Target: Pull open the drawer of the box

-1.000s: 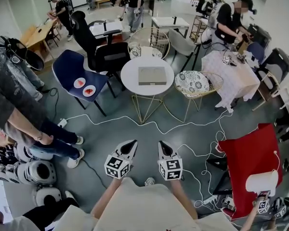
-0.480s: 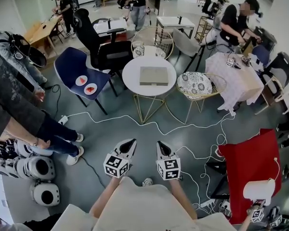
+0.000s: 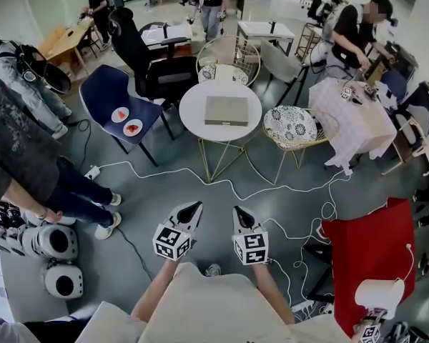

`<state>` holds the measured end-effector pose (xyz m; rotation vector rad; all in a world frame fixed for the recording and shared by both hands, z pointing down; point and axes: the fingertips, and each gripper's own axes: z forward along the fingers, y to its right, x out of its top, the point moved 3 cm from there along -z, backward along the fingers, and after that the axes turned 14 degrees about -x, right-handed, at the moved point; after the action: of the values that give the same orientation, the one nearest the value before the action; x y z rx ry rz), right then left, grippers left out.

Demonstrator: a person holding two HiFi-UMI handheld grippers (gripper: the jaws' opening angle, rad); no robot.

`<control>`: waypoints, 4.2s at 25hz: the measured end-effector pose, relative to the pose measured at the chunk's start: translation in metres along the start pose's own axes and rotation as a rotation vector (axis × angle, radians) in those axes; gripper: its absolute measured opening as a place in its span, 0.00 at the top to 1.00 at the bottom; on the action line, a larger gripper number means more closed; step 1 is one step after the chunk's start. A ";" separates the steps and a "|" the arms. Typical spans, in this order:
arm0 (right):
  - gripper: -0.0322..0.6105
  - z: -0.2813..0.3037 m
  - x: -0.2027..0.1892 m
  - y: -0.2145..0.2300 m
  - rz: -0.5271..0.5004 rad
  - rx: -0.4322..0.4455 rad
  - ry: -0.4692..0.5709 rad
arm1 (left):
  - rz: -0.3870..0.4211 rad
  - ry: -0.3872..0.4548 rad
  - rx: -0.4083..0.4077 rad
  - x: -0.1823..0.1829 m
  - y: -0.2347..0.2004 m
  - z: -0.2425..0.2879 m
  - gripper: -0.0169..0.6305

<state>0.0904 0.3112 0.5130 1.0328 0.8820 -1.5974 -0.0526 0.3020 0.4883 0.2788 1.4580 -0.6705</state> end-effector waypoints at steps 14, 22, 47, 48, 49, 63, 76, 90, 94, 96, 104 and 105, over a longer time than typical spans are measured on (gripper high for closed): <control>0.92 0.018 -0.006 0.020 -0.010 -0.021 -0.028 | -0.028 -0.013 -0.014 -0.012 -0.019 0.015 0.96; 0.93 0.065 0.003 0.021 -0.030 -0.010 -0.033 | -0.043 -0.017 -0.026 -0.013 -0.061 0.036 0.95; 0.93 0.276 0.098 0.047 0.024 -0.069 -0.090 | -0.066 -0.068 -0.116 0.059 -0.258 0.151 0.96; 0.93 0.287 0.104 0.046 0.023 -0.068 -0.088 | -0.065 -0.067 -0.115 0.063 -0.269 0.155 0.96; 0.93 0.298 0.108 0.046 0.021 -0.067 -0.087 | -0.064 -0.064 -0.115 0.067 -0.279 0.158 0.96; 0.93 0.378 0.148 0.062 0.022 -0.109 -0.103 | -0.088 -0.087 -0.152 0.087 -0.357 0.205 0.95; 0.92 0.399 0.140 0.090 0.035 -0.035 -0.134 | -0.140 -0.139 -0.061 0.064 -0.359 0.226 0.96; 0.93 0.408 0.068 0.088 0.064 0.007 -0.308 | -0.234 -0.244 -0.033 0.002 -0.364 0.232 0.96; 0.92 0.400 0.036 0.081 0.078 0.018 -0.375 | -0.263 -0.288 -0.046 -0.028 -0.361 0.234 0.96; 0.93 0.399 0.020 0.079 0.083 0.026 -0.404 | -0.267 -0.305 -0.054 -0.042 -0.361 0.238 0.96; 0.93 0.393 -0.018 0.072 0.103 0.046 -0.479 | -0.293 -0.352 -0.054 -0.075 -0.367 0.245 0.96; 0.93 0.394 -0.019 0.072 0.104 0.049 -0.481 | -0.292 -0.354 -0.052 -0.076 -0.369 0.247 0.96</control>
<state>0.0839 -0.0567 0.6727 0.6679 0.4567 -1.6841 -0.0596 -0.1087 0.6729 -0.0950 1.1817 -0.8673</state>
